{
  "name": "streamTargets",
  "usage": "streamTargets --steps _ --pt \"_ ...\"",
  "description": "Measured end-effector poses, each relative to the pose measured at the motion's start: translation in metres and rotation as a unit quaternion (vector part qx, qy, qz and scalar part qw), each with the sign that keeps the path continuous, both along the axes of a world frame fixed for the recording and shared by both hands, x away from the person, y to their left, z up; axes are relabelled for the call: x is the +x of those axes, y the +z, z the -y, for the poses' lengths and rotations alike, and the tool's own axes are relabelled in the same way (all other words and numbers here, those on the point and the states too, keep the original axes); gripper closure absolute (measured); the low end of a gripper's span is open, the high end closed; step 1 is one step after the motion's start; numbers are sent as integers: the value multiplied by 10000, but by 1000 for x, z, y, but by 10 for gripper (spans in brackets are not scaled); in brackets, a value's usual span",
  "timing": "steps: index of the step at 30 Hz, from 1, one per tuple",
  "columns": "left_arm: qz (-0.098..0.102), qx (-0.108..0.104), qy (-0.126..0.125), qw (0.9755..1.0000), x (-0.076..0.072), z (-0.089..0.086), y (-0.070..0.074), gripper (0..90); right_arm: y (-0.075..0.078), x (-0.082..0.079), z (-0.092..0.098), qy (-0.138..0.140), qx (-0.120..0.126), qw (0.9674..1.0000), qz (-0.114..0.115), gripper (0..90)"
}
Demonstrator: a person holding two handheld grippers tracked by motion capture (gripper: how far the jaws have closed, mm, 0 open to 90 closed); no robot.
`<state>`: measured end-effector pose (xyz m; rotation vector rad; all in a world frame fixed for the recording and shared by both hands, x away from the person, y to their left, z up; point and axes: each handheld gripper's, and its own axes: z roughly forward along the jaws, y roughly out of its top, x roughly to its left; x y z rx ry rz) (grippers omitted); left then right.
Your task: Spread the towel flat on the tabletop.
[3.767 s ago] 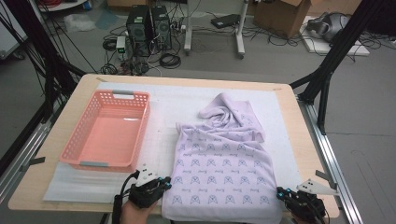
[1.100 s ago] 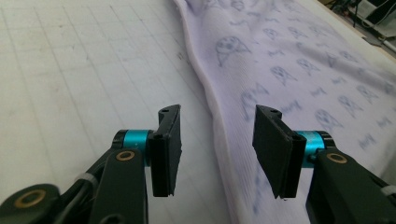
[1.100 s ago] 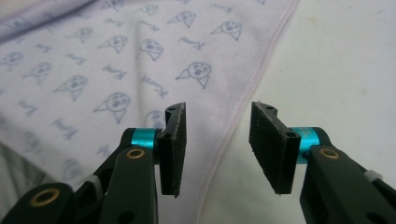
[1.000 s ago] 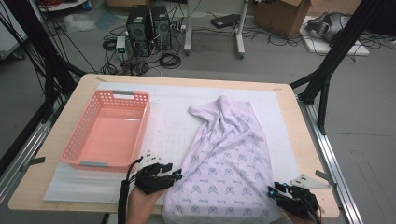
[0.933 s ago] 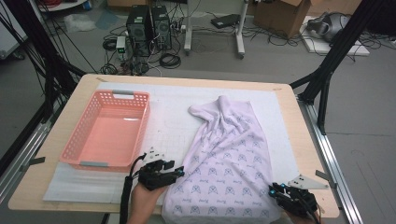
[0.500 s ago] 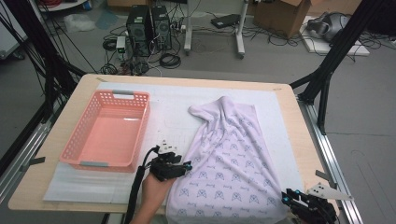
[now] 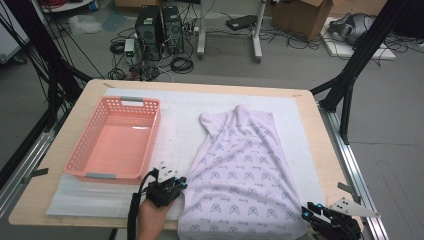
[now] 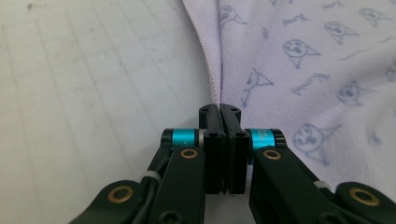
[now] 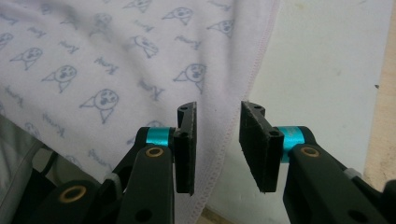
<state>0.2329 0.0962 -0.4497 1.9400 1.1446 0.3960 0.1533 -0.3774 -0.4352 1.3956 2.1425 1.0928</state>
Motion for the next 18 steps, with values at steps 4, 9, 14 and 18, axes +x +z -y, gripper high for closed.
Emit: streamTargets --steps 4,9,14,18 --pt "37 -139 -55 9999 -9 -5 0 745 -2 5 0 -93 87 9999 6 629" --pt "194 -163 -207 9995 15 5 10 482 -4 13 -12 -222 68 9995 200 574" --pt "-95 -23 -178 9998 45 21 9 459 -5 17 -15 -189 67 9994 267 572" --pt "174 560 -270 9979 43 33 2 569 -6 14 -10 -182 17 9995 260 573"
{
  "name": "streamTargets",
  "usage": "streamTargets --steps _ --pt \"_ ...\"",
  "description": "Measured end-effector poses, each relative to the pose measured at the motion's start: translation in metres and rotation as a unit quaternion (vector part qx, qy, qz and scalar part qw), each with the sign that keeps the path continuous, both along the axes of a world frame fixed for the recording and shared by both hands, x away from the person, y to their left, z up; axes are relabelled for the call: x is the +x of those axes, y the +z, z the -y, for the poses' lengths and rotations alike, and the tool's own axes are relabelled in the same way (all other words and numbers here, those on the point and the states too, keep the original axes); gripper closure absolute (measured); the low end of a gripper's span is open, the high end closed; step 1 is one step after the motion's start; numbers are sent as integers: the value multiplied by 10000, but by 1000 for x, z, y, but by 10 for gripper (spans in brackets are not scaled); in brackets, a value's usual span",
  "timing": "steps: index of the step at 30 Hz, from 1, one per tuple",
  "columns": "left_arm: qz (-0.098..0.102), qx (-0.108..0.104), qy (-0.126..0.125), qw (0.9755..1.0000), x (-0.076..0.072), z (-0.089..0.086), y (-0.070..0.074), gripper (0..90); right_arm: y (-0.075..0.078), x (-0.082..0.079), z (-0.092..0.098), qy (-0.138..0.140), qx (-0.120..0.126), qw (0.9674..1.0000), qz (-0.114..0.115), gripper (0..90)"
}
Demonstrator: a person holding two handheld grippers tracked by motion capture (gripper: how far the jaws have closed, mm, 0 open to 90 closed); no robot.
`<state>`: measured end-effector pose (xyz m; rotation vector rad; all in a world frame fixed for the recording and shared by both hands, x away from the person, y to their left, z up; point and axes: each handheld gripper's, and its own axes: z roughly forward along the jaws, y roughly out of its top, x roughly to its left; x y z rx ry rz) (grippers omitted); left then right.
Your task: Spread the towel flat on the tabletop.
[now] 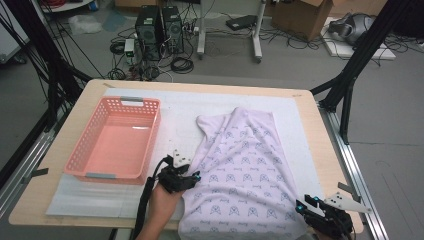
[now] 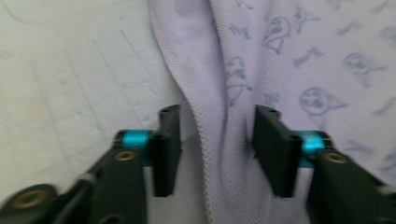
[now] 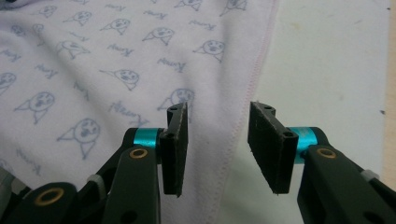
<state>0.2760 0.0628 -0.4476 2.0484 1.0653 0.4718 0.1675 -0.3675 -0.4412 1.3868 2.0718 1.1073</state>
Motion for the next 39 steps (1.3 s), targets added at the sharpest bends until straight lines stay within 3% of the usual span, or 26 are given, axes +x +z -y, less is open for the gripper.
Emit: streamTargets --steps 1,2,3,6,10,13,15,17,18,21,24,27,29,33,36,39 --pt "-18 -114 -59 9999 -2 0 0 635 0 -1 2 -31 9 10000 19 572" --pt "-34 -116 -62 9999 -4 0 0 768 1 -1 5 -69 60 10000 12 572" --pt "-33 -82 -17 10000 -6 0 1 839 0 -1 7 -81 80 9999 14 573" --pt "-143 -174 164 9996 -14 -5 2 860 -2 0 8 -101 141 9998 -75 593" --pt "-220 -481 264 9983 -35 -23 -1 861 -6 6 -1 -72 69 9998 -144 579" --pt "-175 -607 242 9977 -51 -33 -3 858 -10 12 -9 21 -28 9998 -205 559" --pt "-200 -649 278 9973 -52 -37 -3 831 -11 12 -14 24 -231 9996 -140 580" --pt "-244 -707 308 9967 -49 -39 -2 732 -10 13 -13 55 -208 9996 -175 755" --pt "-272 -745 326 9963 -46 -40 -1 683 -9 13 -11 167 -71 9995 -268 817" --pt "-261 -882 355 9951 -40 -41 3 566 -4 9 -9 262 -222 9985 -437 849" --pt "-232 -939 279 9949 -34 -41 7 517 5 -8 0 275 -571 9965 -546 850" --pt "-219 -900 149 9956 -24 -37 7 500 5 -21 10 243 -571 9957 -684 845" --pt "-252 -995 145 9946 -13 -32 6 496 3 -22 14 327 -526 9960 -638 815" --pt "-200 -1031 160 9943 5 -22 7 492 7 -12 17 264 -251 9987 -358 675" --pt "-194 -1057 251 9939 11 -19 7 487 9 -1 14 215 -88 9996 -163 636" --pt "-183 -995 295 9944 14 -19 6 478 6 13 9 165 -47 9997 -200 622"
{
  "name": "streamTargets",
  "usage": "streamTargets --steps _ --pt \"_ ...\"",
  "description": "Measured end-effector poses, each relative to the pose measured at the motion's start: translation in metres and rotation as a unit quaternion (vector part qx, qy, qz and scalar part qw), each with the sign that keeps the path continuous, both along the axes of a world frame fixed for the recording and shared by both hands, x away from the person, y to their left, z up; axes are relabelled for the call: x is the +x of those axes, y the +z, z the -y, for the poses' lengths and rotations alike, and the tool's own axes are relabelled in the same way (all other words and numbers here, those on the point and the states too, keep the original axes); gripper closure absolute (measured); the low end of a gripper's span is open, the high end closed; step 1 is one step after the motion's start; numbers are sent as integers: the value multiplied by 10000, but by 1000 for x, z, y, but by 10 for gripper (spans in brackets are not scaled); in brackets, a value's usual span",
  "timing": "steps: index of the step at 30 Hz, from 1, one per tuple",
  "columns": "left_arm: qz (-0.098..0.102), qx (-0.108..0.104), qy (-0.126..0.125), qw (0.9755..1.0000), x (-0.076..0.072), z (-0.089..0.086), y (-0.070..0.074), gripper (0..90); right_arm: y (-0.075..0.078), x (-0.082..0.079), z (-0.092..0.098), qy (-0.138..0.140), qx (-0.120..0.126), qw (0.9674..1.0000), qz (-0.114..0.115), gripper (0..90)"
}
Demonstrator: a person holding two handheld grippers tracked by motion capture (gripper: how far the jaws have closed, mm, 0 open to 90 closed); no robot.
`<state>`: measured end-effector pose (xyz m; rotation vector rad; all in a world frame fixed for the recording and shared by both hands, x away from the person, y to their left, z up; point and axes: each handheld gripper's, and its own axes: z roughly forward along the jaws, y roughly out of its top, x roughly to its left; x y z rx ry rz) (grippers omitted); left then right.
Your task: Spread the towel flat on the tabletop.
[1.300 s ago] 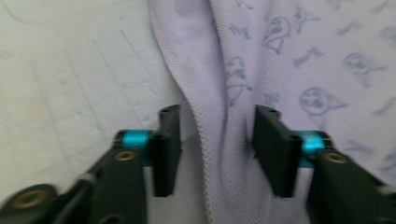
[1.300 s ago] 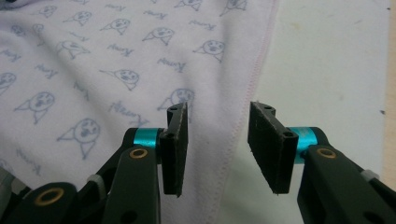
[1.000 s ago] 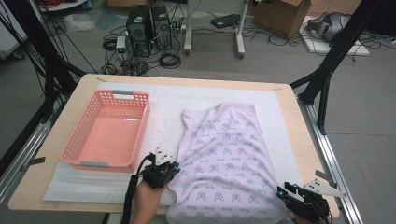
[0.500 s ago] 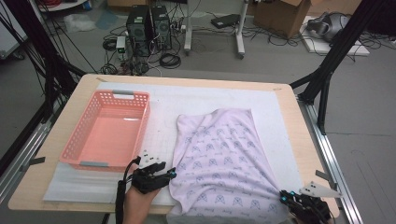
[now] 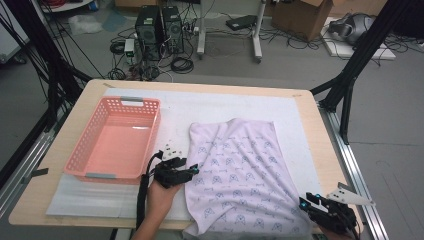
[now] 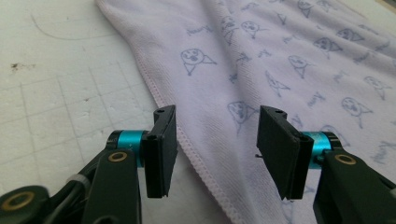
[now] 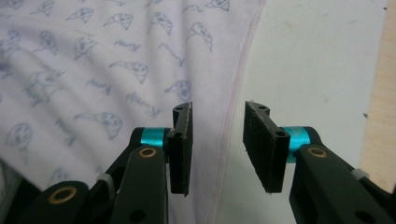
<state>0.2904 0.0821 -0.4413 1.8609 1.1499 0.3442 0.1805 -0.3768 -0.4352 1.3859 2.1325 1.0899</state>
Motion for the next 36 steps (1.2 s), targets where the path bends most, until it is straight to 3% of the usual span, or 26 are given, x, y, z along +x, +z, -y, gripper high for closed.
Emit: streamTargets --steps 7,11,12,13,14,17,19,22,24,25,28,34,36 --pt "17 -129 14 9999 4 -4 0 464 -7 42 -13 -67 86 9999 -113 630" --pt "51 -229 22 9997 11 -3 -2 460 -10 63 -24 -80 -272 9993 -242 698" --pt "33 -280 50 9996 11 -3 -2 460 -10 65 -23 -99 -236 9994 -227 754" --pt "17 -317 58 9995 13 -3 -3 460 -9 65 -20 -81 -192 9993 -306 863" --pt "14 -335 75 9994 14 -3 -3 460 -8 65 -18 30 -173 9991 -385 866" --pt "32 -388 131 9992 16 -5 -5 460 -3 54 -13 84 -642 9970 -420 874" --pt "69 -489 205 9986 20 -7 -6 459 -1 42 -6 92 -803 9960 -392 874" --pt "-41 -413 169 9990 29 -4 -5 456 -3 26 8 47 -671 9969 -403 871" --pt "59 -402 107 9991 36 1 -3 455 -3 26 14 127 -466 9979 -437 811" --pt "134 -453 124 9988 38 2 -4 458 -2 30 16 139 -337 9986 -384 717" --pt "-40 -238 209 9995 50 5 -7 458 2 43 19 66 -118 9997 -207 650" --pt "-54 -4 237 9997 69 12 -8 457 5 96 17 34 -171 9998 -107 616" --pt "-180 18 328 9993 78 14 -8 453 3 117 14 -10 -134 9998 -149 601"
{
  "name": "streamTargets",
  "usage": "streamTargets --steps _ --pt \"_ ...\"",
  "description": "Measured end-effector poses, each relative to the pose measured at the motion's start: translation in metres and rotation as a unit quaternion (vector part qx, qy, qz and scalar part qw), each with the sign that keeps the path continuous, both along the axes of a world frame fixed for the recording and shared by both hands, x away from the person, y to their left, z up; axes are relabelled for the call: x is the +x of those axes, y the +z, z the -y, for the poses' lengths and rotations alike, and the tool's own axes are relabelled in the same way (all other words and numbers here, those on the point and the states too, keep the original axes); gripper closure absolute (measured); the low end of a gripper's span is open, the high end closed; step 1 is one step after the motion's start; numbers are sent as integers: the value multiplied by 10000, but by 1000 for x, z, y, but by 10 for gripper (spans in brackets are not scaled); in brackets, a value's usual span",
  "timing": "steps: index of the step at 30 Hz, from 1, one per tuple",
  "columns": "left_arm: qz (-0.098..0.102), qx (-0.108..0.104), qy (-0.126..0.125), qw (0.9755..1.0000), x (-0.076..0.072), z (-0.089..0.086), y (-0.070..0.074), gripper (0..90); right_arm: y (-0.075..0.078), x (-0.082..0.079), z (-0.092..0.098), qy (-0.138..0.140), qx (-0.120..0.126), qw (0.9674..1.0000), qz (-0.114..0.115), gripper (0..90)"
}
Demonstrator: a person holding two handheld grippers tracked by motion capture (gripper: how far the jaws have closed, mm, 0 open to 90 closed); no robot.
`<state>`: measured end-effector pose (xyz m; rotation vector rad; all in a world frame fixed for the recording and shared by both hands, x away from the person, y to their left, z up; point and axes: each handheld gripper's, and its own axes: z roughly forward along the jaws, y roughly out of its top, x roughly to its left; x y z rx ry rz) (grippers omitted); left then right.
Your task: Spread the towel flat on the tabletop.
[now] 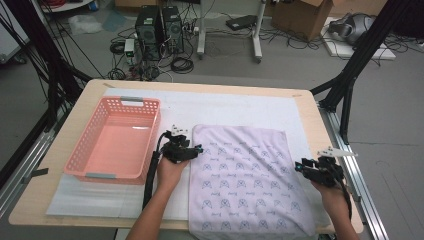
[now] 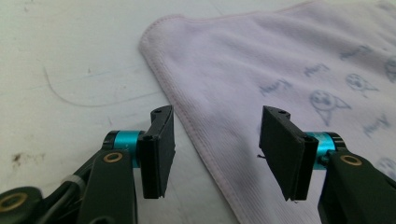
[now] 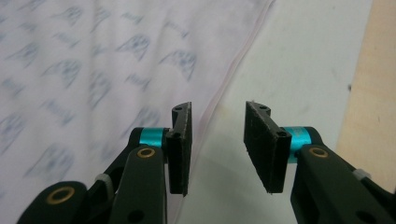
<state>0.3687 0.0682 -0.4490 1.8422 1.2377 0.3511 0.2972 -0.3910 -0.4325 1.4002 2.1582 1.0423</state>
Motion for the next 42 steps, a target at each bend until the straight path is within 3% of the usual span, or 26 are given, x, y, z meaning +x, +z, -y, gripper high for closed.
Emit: streamTargets --steps 5,7,8,9,10,13,16,20,23,26,30,32,33,35,37,39,42 --pt "42 206 125 9997 19 4 1 458 -3 38 -7 -55 -135 9998 -139 573" --pt "287 86 302 9991 24 1 -1 475 -4 49 -10 31 -130 9995 -295 573" --pt "95 -35 503 9987 29 -2 -3 479 -4 54 -12 55 -191 9993 -313 573" --pt "-5 -157 512 9986 31 -5 -4 485 -4 59 -13 81 -168 9992 -344 573" --pt "50 -189 552 9983 33 -5 -4 485 -3 62 -14 88 -150 9993 -317 572" --pt "84 -15 427 9991 35 -1 -3 469 -2 72 -17 60 -192 9992 -347 570" --pt "97 17 348 9993 36 3 -3 461 -2 81 -21 74 -202 9993 -309 566" --pt "169 219 328 9991 37 11 -3 499 -6 89 -26 32 -299 9990 -321 571" --pt "296 515 312 9977 35 18 -3 519 -8 91 -28 0 -320 9992 -248 567" --pt "317 598 334 9971 35 19 -3 555 -9 91 -31 -87 -342 9991 -222 569" --pt "334 629 351 9968 35 20 -3 678 -10 94 -33 -117 -353 9992 -142 637" --pt "324 529 163 9979 34 19 -3 791 -10 95 -32 -151 -284 9993 -175 684" --pt "383 616 150 9973 33 22 -3 852 -10 95 -31 -165 -236 9994 -181 716" --pt "399 692 92 9968 33 22 -3 862 -11 96 -31 -160 -177 9996 -169 763" --pt "309 532 95 9981 34 19 -3 870 -11 96 -32 -44 -153 9997 -159 847" --pt "183 384 232 9988 36 14 -1 873 -10 97 -33 51 -290 9995 -125 862" --pt "303 171 539 9979 38 4 4 873 -6 100 -30 23 -435 9990 -68 866"
